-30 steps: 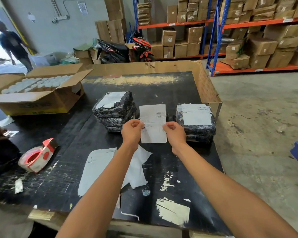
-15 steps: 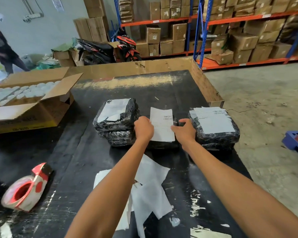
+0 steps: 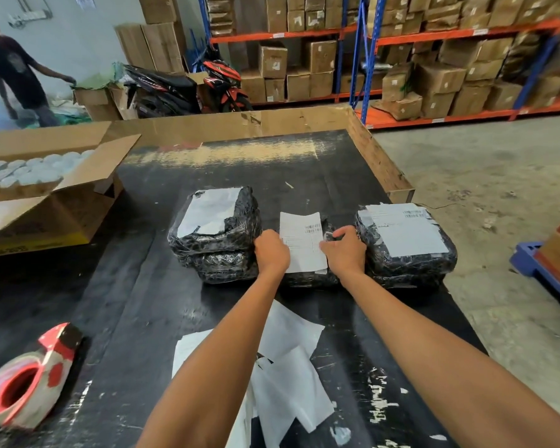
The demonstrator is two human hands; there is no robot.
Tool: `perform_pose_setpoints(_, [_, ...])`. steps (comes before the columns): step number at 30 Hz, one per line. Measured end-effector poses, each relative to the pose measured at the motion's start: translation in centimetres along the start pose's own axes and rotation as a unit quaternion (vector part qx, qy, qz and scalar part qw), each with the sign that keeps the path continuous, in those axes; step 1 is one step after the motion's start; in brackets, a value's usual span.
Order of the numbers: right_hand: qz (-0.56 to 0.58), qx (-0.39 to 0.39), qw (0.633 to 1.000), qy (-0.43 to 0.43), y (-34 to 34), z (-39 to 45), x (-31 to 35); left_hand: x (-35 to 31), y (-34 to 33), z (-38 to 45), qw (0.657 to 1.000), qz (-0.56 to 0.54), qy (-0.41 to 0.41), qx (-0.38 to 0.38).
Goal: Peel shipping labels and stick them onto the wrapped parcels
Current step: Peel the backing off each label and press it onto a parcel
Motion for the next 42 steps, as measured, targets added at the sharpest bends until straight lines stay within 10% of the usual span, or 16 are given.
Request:
perform_pose_setpoints(20, [-0.115, -0.011, 0.983, 0.145, -0.4, -1.0, 0.0, -0.2, -0.5, -0.9, 0.998, 0.048, -0.024, -0.015])
perform_pose_setpoints(25, [-0.108, 0.011, 0.970, 0.216, -1.3, 0.4, -1.1, -0.3, -1.0, -1.1, 0.984, 0.085, -0.153, -0.028])
perform_pose_setpoints(32, [-0.221, 0.119, 0.946, 0.207, -3.1, 3.2, -1.2, 0.3, -3.1, 1.6, 0.941, 0.189, -0.227, 0.168])
perform_pose_setpoints(42, [-0.243, 0.144, 0.944, 0.171, -3.8, 4.0, -1.6, 1.0, -4.2, 2.4, 0.943, 0.184, -0.185, 0.205])
Point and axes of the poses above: each hand's wrist, its own z-axis towards the middle knuckle, its own y-axis out of the back of the hand, x = y × z, the point moved 2 cm from there along z, towards the middle knuckle, and after that the axes turned 10 degrees about -x, right-handed, at the moved point
